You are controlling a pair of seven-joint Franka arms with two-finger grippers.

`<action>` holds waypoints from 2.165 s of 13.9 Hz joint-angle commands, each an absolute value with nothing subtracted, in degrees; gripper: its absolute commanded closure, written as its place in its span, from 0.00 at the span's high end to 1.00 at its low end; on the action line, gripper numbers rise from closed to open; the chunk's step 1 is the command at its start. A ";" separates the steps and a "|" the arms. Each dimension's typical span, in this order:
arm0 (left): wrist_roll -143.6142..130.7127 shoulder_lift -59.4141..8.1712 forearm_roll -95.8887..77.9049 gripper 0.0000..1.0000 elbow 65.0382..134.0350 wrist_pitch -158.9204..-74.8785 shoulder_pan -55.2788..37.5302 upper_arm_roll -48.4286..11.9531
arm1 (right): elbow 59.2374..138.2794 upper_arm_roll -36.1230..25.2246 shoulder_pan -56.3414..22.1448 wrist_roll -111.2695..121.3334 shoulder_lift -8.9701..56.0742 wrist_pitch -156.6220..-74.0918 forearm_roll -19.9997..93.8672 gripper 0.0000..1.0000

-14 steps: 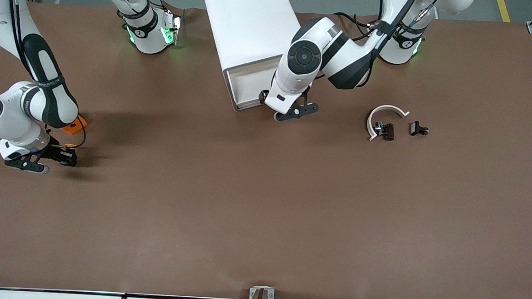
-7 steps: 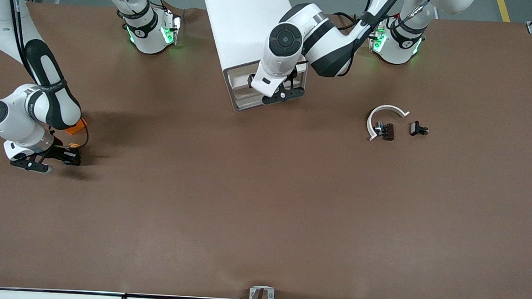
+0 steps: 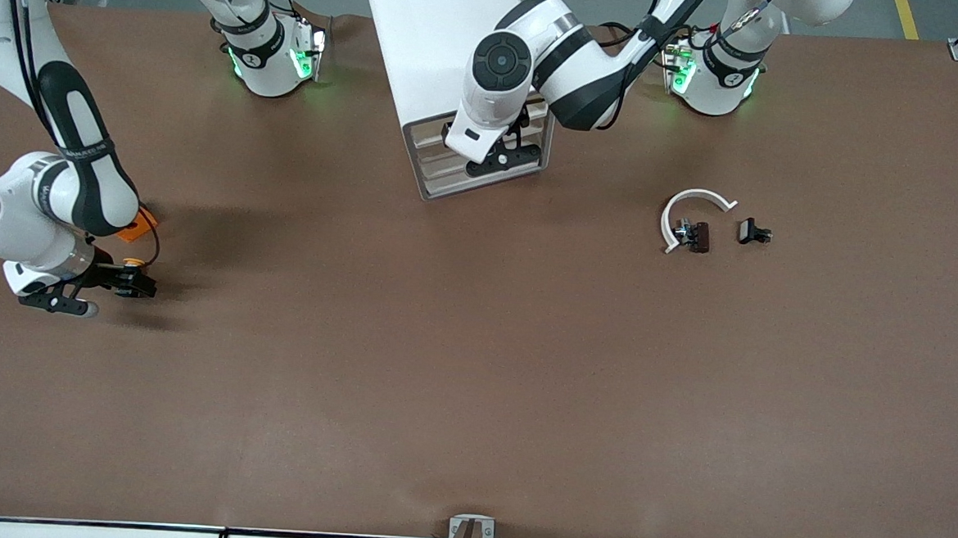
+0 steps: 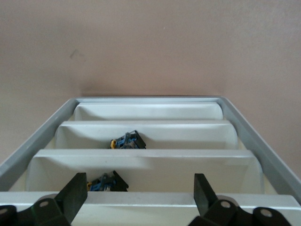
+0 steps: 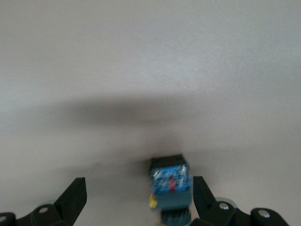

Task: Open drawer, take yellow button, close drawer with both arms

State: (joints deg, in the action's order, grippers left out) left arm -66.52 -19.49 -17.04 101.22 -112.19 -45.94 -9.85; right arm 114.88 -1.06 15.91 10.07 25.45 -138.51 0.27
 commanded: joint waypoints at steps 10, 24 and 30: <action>-69.00 -20.04 -13.46 1.00 98.01 -111.62 -43.35 -10.20 | 75.51 -0.70 13.19 5.45 17.58 -76.74 1.58 1.00; -53.64 -15.91 0.43 1.00 88.59 -96.96 -21.71 -10.28 | 68.12 -1.49 11.24 5.27 13.54 -69.17 2.87 1.00; -41.76 -12.22 1.41 1.00 88.86 -92.82 -13.37 -10.55 | 71.18 -1.41 14.68 5.45 9.24 -71.54 7.91 1.00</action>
